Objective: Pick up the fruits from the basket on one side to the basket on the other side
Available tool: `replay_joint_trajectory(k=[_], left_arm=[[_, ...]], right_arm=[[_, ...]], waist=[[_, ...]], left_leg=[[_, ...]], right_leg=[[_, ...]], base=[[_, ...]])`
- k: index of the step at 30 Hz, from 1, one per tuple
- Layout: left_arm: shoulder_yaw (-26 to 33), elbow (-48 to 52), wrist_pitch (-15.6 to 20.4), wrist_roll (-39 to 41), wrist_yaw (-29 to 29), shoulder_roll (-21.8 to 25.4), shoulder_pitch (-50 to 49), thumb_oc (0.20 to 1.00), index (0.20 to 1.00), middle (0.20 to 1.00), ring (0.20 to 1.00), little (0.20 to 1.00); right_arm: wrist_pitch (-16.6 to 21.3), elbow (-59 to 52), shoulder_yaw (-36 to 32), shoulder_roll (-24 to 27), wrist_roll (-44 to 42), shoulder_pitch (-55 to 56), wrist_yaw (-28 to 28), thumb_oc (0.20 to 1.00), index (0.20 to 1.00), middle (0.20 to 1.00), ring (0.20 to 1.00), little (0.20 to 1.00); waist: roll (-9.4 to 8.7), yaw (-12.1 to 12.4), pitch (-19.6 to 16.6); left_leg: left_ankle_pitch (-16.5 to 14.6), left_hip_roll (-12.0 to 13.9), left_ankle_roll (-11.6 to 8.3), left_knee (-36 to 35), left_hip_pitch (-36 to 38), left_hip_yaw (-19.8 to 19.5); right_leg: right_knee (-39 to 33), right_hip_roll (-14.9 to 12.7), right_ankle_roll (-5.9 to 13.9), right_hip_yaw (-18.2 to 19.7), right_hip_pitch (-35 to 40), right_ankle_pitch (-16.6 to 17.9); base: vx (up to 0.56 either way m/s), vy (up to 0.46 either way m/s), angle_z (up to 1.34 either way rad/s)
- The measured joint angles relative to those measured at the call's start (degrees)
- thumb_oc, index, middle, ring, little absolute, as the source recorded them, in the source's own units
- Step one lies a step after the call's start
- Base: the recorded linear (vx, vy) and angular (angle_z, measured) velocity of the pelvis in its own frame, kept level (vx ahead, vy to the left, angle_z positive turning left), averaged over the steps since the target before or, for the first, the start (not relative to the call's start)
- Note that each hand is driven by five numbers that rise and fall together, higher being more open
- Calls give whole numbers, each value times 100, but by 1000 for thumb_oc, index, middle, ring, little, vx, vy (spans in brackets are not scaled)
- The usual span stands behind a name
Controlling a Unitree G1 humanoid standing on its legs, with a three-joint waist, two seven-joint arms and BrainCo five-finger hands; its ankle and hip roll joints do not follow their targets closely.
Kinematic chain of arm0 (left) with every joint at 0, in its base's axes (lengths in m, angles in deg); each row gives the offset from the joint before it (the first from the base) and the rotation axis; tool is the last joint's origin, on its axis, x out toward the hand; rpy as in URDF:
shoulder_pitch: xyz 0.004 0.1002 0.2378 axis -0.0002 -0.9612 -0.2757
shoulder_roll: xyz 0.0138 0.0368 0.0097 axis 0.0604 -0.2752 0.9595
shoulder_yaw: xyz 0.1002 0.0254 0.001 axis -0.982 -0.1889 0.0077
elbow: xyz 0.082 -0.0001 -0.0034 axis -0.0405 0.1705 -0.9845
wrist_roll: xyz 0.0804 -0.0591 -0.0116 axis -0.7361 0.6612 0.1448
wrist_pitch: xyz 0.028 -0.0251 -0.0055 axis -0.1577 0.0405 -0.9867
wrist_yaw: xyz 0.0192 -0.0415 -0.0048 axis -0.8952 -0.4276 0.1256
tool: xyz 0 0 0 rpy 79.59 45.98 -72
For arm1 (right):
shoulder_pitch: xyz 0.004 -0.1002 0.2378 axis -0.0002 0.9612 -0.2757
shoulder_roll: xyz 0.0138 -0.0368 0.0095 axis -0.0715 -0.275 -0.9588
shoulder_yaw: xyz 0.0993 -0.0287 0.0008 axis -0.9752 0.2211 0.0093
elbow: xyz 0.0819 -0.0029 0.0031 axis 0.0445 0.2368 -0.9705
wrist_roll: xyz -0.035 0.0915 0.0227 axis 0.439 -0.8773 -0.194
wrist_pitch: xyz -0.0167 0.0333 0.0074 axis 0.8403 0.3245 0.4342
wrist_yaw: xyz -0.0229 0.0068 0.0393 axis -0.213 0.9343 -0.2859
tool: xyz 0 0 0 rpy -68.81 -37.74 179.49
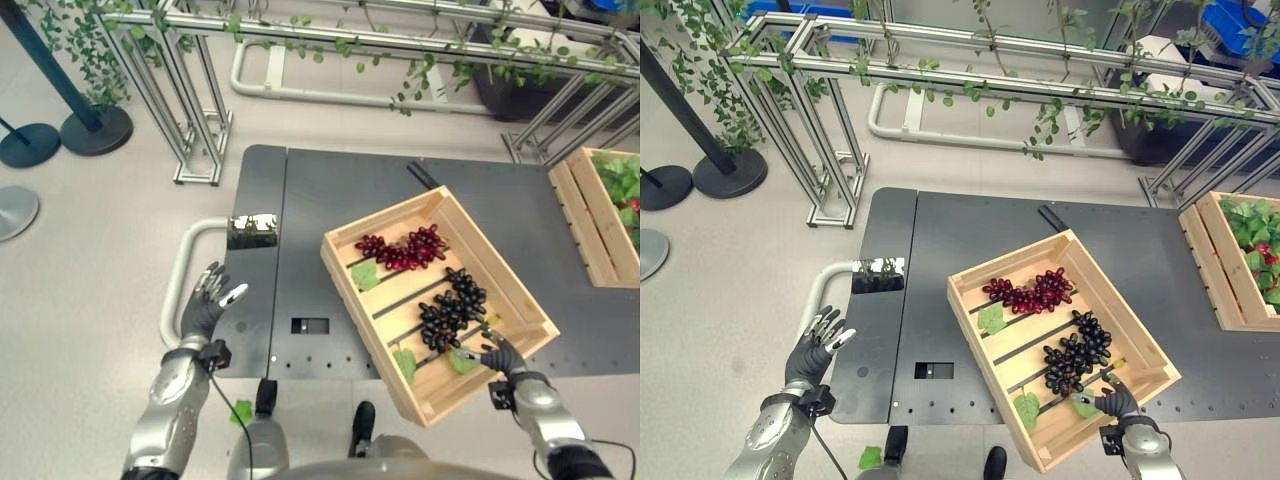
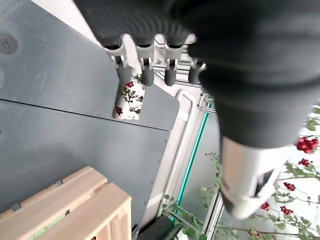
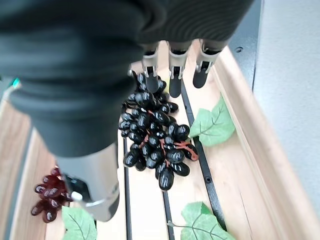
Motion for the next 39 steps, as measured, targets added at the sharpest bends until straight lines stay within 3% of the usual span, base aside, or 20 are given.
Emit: replay_joint_trajectory(k=[8,21,24,28,35,39], left_arm=[[-415,-1,-79,6,-11,223,156,1000,1000,1000,1000,1000],[-421,-72,-102,14,27,217,181,1000,1000,1000,1000,1000],[-431,-72,-102,18,37,217,233,1000,1000,1000,1000,1000],[-777,-72,-101,73,75,253,531,1000,1000,1000,1000,1000],[-1213,-233,-100,126,133,326,1064,1000,1000,1000,1000,1000],[-1340,-347,-102,126,186,325,1079,1000,1000,1000,1000,1000]], right_arm=[[6,667,333,-43,-120,-727,194,1000,1000,1000,1000,1000],[5,126,332,-86,-104,-633,268,1000,1000,1000,1000,1000],[-5,568,333,-86,-104,-880,346,1000,1000,1000,1000,1000],[-13,2546,406,-93,-471,-1917,579,1000,1000,1000,1000,1000],[-37,3324,203,-174,-1231,-2759,958,1000,1000,1000,1000,1000],[-50,3432,204,-158,-1258,-2932,1127,1000,1000,1000,1000,1000]], waist=[[-12,251,137],[-16,270,140],[-16,275,226],[22,359,513],[258,569,1039],[271,597,1073]], left_leg=[[0,-13,0,88,-147,-38],[0,-26,0,113,-173,-73],[0,-24,0,131,-186,-82],[0,-35,-1,330,-531,-144],[5,-64,6,600,-1008,-297],[19,-51,21,625,-1166,-318]], right_leg=[[0,5,-4,-29,-90,30],[0,4,-3,-49,-85,32],[1,7,-6,-51,-88,38],[14,7,-22,-88,-316,113],[129,0,-35,-231,-642,152],[165,-3,-42,-287,-776,161]], base=[[-18,-3,2],[-11,0,0],[-75,2,1],[-89,13,5],[-90,18,8],[-27,5,8]])
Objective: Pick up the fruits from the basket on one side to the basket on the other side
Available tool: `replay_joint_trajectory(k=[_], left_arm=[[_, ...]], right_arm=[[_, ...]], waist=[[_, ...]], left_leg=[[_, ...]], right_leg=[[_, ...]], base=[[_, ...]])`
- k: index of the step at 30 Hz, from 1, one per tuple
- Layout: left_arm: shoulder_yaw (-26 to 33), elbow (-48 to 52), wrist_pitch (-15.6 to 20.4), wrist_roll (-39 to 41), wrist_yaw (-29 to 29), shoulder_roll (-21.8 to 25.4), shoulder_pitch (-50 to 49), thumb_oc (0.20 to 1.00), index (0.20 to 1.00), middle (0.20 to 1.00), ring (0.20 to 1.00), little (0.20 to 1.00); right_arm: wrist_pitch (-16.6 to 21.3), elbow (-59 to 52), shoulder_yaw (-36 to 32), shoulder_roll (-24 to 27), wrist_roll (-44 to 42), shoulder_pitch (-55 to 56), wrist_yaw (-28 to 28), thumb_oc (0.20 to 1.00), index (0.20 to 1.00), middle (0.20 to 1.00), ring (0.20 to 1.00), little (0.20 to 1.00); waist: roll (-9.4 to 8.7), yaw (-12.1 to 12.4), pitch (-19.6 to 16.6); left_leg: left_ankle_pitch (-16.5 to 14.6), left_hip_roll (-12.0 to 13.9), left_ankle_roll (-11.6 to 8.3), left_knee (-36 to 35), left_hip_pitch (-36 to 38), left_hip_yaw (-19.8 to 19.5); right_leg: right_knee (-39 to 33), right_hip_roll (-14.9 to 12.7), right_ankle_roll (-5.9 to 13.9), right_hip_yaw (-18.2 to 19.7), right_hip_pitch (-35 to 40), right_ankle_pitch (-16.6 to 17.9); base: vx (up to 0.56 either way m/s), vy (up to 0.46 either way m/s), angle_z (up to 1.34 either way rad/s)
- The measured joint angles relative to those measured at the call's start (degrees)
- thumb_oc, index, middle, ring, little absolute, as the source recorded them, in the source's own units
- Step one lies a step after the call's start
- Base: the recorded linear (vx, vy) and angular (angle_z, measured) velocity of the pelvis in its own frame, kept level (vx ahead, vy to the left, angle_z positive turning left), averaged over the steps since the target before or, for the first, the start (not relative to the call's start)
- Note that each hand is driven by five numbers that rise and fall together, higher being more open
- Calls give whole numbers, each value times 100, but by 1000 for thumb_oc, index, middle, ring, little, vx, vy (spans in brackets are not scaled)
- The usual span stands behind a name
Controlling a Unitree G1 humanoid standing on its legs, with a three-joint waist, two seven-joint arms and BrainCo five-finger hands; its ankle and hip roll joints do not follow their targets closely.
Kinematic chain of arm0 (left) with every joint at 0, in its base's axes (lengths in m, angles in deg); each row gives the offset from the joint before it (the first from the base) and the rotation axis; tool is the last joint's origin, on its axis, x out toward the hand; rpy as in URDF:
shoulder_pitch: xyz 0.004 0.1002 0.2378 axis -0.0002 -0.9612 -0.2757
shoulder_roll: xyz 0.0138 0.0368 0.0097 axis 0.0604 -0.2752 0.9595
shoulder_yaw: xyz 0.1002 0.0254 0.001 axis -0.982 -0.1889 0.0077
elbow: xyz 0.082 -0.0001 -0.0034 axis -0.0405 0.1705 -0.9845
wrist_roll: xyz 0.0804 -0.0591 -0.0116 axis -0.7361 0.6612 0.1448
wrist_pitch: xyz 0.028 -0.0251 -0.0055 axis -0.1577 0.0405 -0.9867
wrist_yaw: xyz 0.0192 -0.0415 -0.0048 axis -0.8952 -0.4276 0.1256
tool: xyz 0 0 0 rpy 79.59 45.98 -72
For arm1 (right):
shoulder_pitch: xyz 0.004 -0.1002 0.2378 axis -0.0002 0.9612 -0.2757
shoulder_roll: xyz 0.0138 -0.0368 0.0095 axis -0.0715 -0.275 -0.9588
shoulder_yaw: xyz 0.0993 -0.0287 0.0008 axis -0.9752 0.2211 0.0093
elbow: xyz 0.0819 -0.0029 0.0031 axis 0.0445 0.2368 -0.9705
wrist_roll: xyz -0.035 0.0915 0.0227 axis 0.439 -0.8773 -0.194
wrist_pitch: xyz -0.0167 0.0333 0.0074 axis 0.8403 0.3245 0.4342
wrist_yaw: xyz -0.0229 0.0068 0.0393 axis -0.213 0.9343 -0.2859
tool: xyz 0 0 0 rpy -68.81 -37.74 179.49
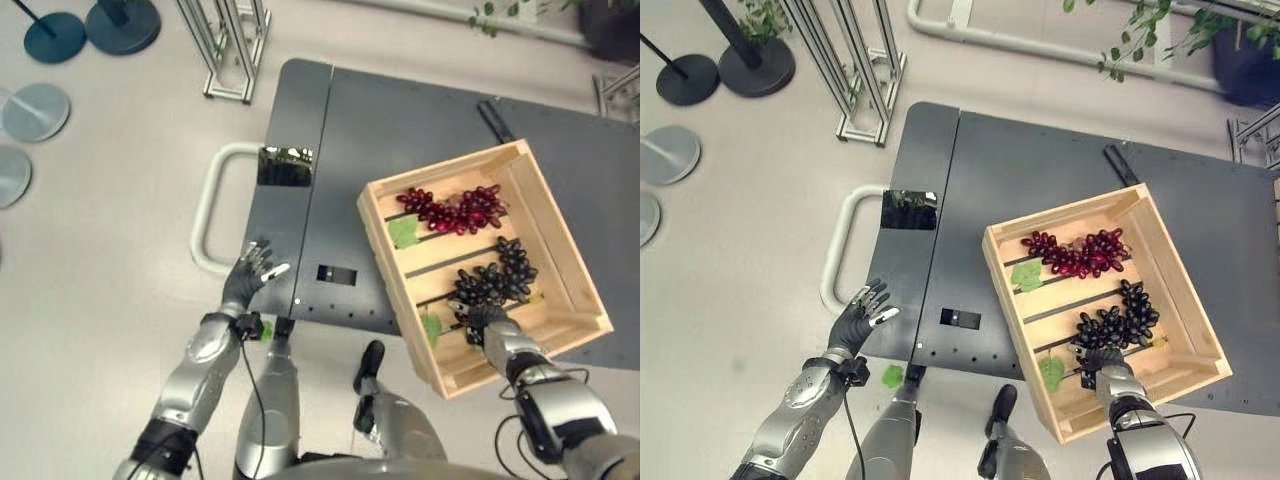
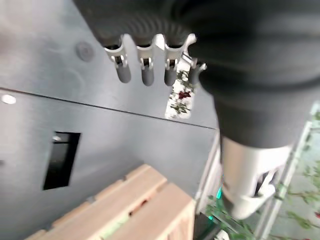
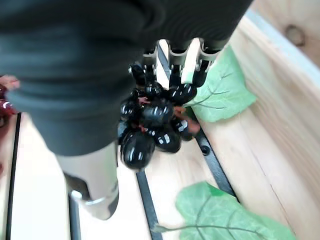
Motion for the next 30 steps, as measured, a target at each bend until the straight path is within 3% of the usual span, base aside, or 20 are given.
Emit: replay_joint_trajectory(k=[17,18,19,20,30], left_arm=[[-209,-100,14,16,176,-11,236,1000,1000,1000,1000,1000],[-211,-100,15,47,181,-11,242,1000,1000,1000,1000,1000],[-222,-102,14,98,198,-14,241,1000,1000,1000,1000,1000],[-225,-102,14,99,213,-14,239,1000,1000,1000,1000,1000],[-294,-108,89,145,351,-31,279,1000,1000,1000,1000,1000]], right_arm=[[-106,199,161,99,9,-280,279,1000,1000,1000,1000,1000],[-103,199,139,99,8,-284,287,856,856,856,856,856],[-98,199,136,94,6,-284,322,282,282,282,282,282],[-98,199,136,94,5,-286,334,200,200,200,200,200],[-15,213,133,125,-148,-388,681,200,200,200,200,200]], waist=[[10,19,13],[12,17,14],[13,20,15],[13,26,15],[36,46,26]], left_leg=[[49,-42,-15,90,-469,-277],[50,-44,-16,103,-502,-288],[58,-41,-23,106,-542,-297],[59,-38,-25,106,-554,-301],[93,-47,-39,133,-826,-357]], right_leg=[[0,11,-12,-236,-291,8],[0,10,-12,-245,-312,10],[0,11,-13,-270,-341,10],[0,12,-13,-276,-350,10],[14,24,-27,-321,-592,20]], base=[[-18,-1,7],[-5,7,6],[-6,12,6],[-6,11,6],[-4,2,1]])
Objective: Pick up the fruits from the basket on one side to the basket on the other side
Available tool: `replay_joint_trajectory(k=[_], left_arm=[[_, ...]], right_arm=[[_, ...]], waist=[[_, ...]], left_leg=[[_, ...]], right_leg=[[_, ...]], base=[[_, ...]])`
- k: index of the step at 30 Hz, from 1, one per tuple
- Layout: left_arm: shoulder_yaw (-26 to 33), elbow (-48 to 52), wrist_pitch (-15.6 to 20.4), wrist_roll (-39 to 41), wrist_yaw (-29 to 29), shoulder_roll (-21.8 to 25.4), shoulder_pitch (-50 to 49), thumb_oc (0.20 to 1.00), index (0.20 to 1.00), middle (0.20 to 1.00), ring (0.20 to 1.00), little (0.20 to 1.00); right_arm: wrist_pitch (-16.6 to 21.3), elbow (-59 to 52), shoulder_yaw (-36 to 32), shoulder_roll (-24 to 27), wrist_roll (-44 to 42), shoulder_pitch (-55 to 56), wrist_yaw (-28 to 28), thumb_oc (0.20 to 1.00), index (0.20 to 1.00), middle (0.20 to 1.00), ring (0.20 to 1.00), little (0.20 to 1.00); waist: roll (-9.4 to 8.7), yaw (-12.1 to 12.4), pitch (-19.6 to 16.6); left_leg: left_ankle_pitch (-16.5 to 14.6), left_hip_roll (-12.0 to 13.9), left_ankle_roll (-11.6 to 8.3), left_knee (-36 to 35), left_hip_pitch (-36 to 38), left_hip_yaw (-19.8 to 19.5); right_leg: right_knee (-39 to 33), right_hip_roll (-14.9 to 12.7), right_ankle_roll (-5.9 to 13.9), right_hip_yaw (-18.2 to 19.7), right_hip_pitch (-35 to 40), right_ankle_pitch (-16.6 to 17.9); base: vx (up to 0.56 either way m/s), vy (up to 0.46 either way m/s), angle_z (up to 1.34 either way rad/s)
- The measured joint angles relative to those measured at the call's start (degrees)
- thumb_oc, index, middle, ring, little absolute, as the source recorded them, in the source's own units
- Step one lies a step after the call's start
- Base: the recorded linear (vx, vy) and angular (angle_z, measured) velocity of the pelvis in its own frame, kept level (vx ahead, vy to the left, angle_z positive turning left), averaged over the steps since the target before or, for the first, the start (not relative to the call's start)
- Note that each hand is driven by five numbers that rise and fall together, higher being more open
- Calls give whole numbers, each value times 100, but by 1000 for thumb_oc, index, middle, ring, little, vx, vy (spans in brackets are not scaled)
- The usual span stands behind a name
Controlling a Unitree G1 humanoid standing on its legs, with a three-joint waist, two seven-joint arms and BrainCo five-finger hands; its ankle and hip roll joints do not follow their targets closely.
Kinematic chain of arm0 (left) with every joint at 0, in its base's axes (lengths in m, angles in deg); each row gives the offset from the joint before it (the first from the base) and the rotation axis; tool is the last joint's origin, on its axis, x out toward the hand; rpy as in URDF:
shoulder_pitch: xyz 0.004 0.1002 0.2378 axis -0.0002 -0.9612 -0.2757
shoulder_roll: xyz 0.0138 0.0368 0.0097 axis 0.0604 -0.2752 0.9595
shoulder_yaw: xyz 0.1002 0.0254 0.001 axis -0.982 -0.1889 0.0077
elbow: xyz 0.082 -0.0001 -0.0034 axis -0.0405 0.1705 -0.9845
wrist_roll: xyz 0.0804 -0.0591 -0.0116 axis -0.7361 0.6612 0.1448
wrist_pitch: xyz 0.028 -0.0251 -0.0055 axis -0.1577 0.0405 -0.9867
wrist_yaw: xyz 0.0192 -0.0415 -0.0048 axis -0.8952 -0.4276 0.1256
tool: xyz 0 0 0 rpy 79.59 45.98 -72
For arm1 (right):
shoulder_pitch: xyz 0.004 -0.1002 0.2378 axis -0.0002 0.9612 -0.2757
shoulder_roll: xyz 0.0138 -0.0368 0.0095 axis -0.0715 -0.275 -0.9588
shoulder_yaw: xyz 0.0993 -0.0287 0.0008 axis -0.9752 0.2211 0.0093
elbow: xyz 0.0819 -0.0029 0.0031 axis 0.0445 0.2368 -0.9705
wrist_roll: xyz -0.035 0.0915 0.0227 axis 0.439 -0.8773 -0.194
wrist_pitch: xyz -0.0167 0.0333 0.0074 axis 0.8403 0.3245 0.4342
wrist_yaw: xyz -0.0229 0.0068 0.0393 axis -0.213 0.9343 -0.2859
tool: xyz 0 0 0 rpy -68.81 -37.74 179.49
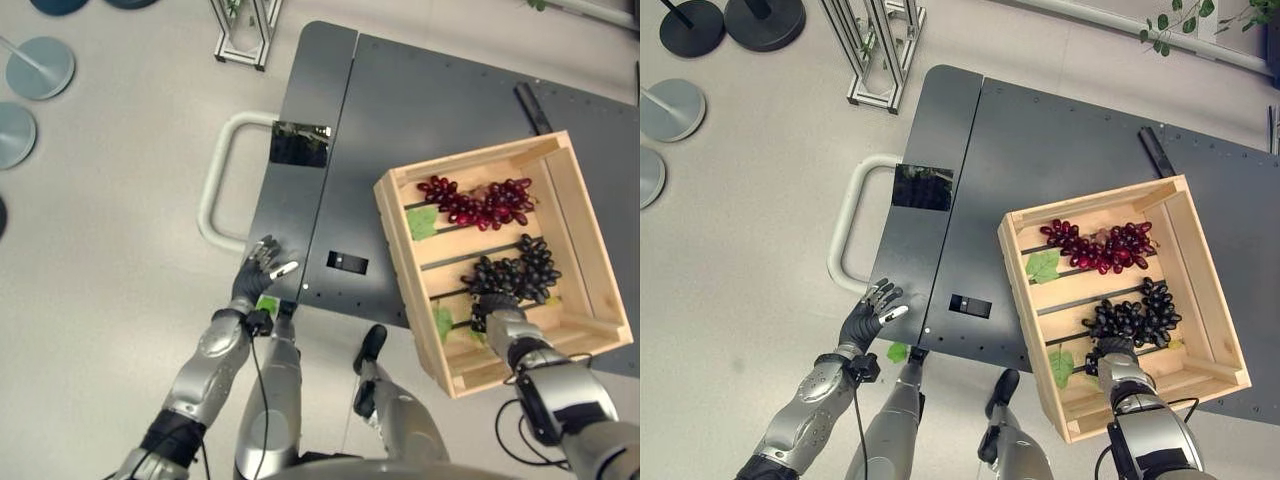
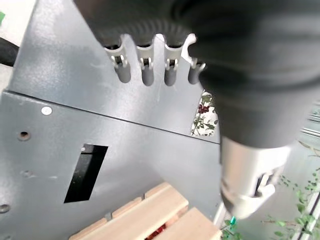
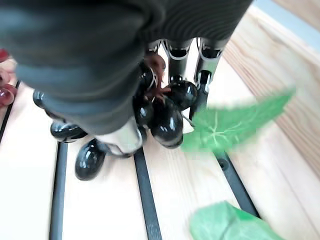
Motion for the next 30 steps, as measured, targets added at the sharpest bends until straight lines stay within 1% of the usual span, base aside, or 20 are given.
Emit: replay_joint_trajectory(k=[7,13,15,16,19,20,24,26,27,30], left_arm=[[-131,-15,44,7,125,-32,6,1000,1000,1000,1000,1000],[-142,-20,54,8,212,-85,98,1000,1000,1000,1000,1000],[-125,-21,70,8,232,-79,112,1000,1000,1000,1000,1000],[-120,-21,80,9,260,-79,112,1000,1000,1000,1000,1000],[-100,-24,85,6,316,-88,160,1000,1000,1000,1000,1000],[-50,-21,91,4,328,-115,179,1000,1000,1000,1000,1000],[127,-22,142,-5,373,-132,235,1000,1000,1000,1000,1000],[163,-18,151,-41,369,-128,226,1000,1000,1000,1000,1000],[258,-31,152,-59,374,-111,187,1000,1000,1000,1000,1000],[438,-34,149,-65,363,-57,139,1000,1000,1000,1000,1000]], right_arm=[[59,2,-5,-36,-190,7,238,200,200,200,200,200],[303,-303,1,-123,-407,176,403,200,200,200,200,200],[454,-803,5,-166,-456,408,434,200,200,200,200,200],[571,-1090,10,-224,-468,458,431,200,200,200,200,200],[680,-2080,89,-442,-498,738,269,200,200,200,200,200],[702,-2948,111,-595,-515,1053,191,200,200,200,200,200],[791,-3973,242,-885,-508,1410,-111,200,200,200,200,200],[783,-4387,192,-884,-506,1637,-190,200,200,200,200,200],[819,-4812,80,-865,-492,1900,-296,200,200,200,200,200],[824,-5506,-120,-832,-459,2299,-481,200,200,200,200,200]], waist=[[10,68,6],[10,43,6],[10,10,6],[10,-50,5],[11,-89,6],[20,-81,12],[19,-128,16],[12,-142,20],[-28,-217,31],[-120,-268,63]], left_leg=[[26,-3,-14,14,-122,-96],[58,0,-24,16,-184,-153],[59,-1,-24,16,-184,-160],[59,-2,-23,21,-184,-162],[62,3,-26,40,-182,-156],[62,2,-27,38,-183,-157],[63,-6,-25,54,-178,-198],[64,-8,-23,54,-178,-233],[78,-22,-8,60,-158,-237],[86,-31,7,67,-39,-214]], right_leg=[[10,42,-7,-28,-77,-1],[14,74,-19,-44,-117,7],[16,78,-20,-45,-113,8],[19,78,-20,-47,-110,8],[25,82,-23,-37,-110,8],[34,80,-31,-36,-110,-3],[136,52,-18,-26,-108,-68],[182,42,-7,-24,-102,-103],[233,19,14,-5,-72,-136],[288,3,21,77,-8,-141]], base=[[-13,-6,5],[-14,-2,2],[-24,5,1],[-37,9,0],[-13,-3,0],[-46,5,2],[-28,-1,8],[-13,-2,17],[-20,4,17],[-4,-3,-6]])
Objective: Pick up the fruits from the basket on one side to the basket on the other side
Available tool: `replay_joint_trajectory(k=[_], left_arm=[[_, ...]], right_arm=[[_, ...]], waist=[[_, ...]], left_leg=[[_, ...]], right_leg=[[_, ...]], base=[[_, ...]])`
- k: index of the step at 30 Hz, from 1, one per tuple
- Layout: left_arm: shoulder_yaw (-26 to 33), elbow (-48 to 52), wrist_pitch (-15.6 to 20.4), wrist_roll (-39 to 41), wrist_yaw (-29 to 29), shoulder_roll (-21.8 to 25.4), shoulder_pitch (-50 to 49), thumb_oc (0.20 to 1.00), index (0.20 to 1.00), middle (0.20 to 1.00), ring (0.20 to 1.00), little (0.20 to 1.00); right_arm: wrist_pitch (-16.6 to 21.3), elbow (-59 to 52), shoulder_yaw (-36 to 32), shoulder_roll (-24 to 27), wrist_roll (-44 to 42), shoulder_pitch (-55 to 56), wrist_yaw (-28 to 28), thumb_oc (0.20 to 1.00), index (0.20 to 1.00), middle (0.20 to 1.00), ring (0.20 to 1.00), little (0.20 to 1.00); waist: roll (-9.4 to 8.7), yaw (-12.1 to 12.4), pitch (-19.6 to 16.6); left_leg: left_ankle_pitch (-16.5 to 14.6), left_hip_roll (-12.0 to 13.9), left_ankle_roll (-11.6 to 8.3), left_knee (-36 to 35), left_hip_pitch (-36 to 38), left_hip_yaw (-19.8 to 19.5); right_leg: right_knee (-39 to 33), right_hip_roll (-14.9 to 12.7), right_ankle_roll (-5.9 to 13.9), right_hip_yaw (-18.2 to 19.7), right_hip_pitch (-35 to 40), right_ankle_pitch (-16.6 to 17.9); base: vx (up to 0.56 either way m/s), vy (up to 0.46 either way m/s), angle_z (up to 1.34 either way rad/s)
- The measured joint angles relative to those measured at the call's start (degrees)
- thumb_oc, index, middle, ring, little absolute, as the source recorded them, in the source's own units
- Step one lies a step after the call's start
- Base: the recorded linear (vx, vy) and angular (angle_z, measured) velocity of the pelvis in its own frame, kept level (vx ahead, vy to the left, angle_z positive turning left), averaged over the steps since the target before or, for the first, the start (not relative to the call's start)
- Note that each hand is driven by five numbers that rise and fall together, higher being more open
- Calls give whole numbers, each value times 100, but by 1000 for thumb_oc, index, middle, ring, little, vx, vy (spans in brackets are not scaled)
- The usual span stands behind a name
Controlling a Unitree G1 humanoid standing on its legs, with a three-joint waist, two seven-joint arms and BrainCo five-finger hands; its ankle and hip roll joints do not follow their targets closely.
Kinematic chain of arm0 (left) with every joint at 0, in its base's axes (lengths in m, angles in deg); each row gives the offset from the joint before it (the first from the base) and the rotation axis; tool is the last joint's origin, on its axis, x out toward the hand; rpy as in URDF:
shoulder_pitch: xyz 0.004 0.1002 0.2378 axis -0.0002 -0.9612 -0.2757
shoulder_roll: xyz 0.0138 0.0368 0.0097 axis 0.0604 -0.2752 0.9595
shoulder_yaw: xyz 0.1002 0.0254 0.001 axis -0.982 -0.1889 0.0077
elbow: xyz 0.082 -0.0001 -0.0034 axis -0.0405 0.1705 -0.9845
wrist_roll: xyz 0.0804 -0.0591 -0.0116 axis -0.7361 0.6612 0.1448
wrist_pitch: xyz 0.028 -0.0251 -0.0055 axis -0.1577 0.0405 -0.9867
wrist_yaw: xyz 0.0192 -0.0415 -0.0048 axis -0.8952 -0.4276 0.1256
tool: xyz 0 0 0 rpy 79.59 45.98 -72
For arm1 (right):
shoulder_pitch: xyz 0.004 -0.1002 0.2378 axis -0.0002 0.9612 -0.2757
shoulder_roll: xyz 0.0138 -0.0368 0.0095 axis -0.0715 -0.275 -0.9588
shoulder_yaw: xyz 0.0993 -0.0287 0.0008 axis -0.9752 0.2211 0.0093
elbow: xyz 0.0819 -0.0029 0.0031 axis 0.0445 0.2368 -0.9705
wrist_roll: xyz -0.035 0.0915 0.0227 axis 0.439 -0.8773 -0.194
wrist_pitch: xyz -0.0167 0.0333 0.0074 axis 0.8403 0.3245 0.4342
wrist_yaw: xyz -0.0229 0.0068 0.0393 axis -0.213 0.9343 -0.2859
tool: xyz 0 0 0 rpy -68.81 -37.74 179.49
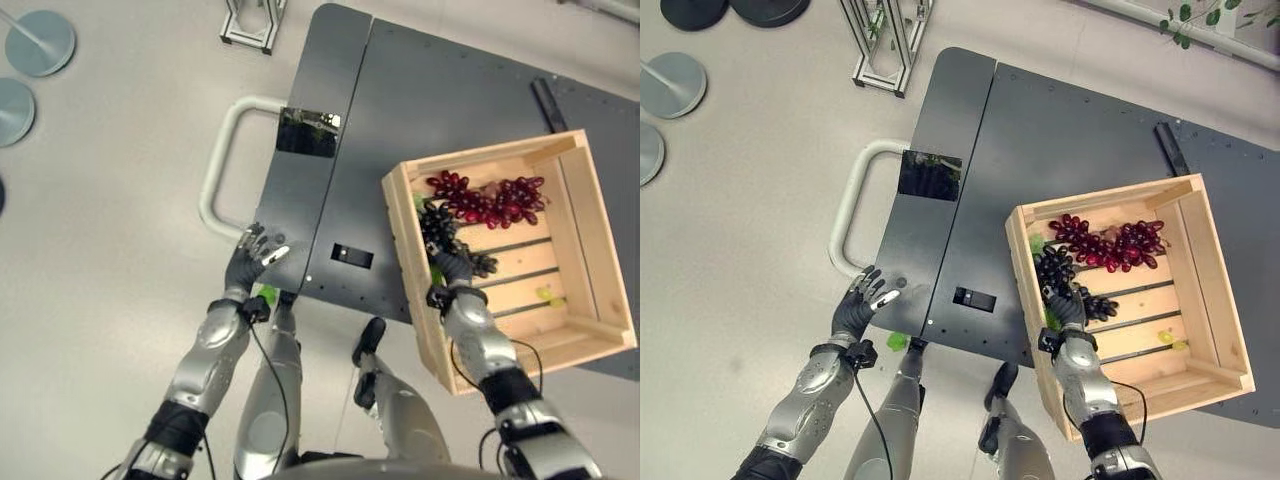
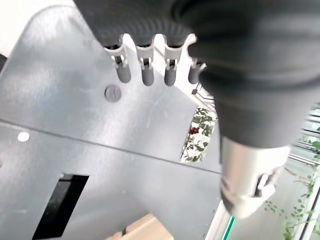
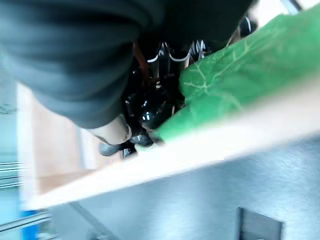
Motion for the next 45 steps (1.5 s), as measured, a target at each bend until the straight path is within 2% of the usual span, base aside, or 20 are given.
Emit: replay_joint_trajectory(k=[3,8,12,16,17,18,19,21,23,25,30,35,41,45], left_arm=[[159,-1,-1,-21,-51,5,-52,1000,1000,1000,1000,1000],[180,5,-7,-209,-223,8,-164,1000,1000,1000,1000,1000],[418,15,-14,-213,-348,75,-217,1000,1000,1000,1000,1000],[618,56,-24,-216,-491,135,-202,1000,1000,1000,1000,1000],[621,68,-38,-217,-553,192,-219,1000,1000,1000,1000,1000],[624,84,-52,-218,-579,230,-224,1000,1000,1000,1000,1000],[642,97,-81,-229,-640,297,-230,1000,1000,1000,1000,1000],[668,142,-115,-346,-704,399,-262,1000,1000,1000,1000,1000],[647,269,-126,-440,-780,498,-298,1000,1000,1000,1000,1000],[613,310,-127,-440,-840,553,-244,1000,1000,1000,1000,1000],[482,321,-132,-526,-955,907,128,1000,1000,1000,1000,1000],[254,342,-127,-672,-993,1066,613,1000,1000,1000,1000,1000],[79,343,-126,-672,-1024,1062,853,1000,1000,1000,1000,1000],[-78,333,-127,-672,-1006,1075,946,1000,1000,1000,1000,1000]], right_arm=[[-8,-358,-109,109,25,180,-185,200,200,200,200,200],[-17,-712,-368,462,81,383,-487,200,200,200,200,200],[-195,-712,-515,783,324,357,-692,200,200,200,200,200],[-513,-712,-515,1668,537,12,-1052,200,200,200,200,200],[-589,-735,-528,2071,541,-88,-1182,200,200,200,200,200],[-606,-779,-570,2256,544,-146,-1230,200,200,200,200,200],[-679,-911,-553,2773,546,-253,-1380,200,200,200,200,200],[-696,-1080,-621,3317,516,-444,-1549,200,200,200,200,200],[-706,-1215,-624,3737,437,-658,-1712,200,200,200,200,200],[-737,-1310,-609,3956,249,-786,-1838,200,200,200,200,200],[-766,-1376,-142,4243,-186,-1366,-2103,200,200,200,200,200],[-757,-1410,20,4163,-632,-1545,-2154,200,200,200,200,200],[-757,-1432,49,4153,-731,-1696,-2195,200,200,200,200,200],[-767,-1430,518,4153,-732,-1951,-2203,200,200,200,200,200]], waist=[[-66,-113,11],[-158,-133,11],[-261,-114,4],[-303,-110,8],[-322,-107,8],[-339,-112,7],[-352,-113,2],[-389,-116,-11],[-441,-122,-32],[-487,-122,-63],[-631,-136,-159],[-828,-133,-303],[-870,-198,-453],[-863,-297,-608]], left_leg=[[3,-17,5,-11,161,25],[20,-7,23,-44,369,106],[36,-10,32,-84,471,131],[41,-23,39,-103,533,136],[40,-18,40,-125,612,138],[39,-28,40,-138,658,134],[39,-39,40,-145,701,131],[37,-28,38,-155,769,136],[37,-25,37,-154,792,135],[37,-23,37,-154,829,138],[31,-13,33,-162,948,175],[32,-10,33,-219,1062,223],[32,-12,33,-234,1077,257],[31,-12,32,-267,1165,266]], right_leg=[[51,-7,11,57,114,-8],[89,-15,23,147,251,-7],[91,-30,24,170,318,-2],[84,-47,35,178,375,5],[68,-48,42,181,456,-1],[58,-50,47,192,497,-9],[41,-43,50,221,558,-12],[31,-40,49,240,617,-13],[33,-37,48,241,639,-13],[37,-40,48,246,668,-12],[53,-41,47,307,745,-12],[25,-50,48,338,826,-12],[15,-46,48,371,825,-11],[-38,-45,51,372,915,-3]], base=[[-7,0,-5],[21,-8,-8],[18,-5,-1],[27,-18,1],[0,0,0],[48,-34,6],[-4,-2,4],[1,3,-2],[19,-7,-1],[17,-10,0],[36,-10,-4],[38,-19,-4],[34,-10,-3],[33,-5,0]])
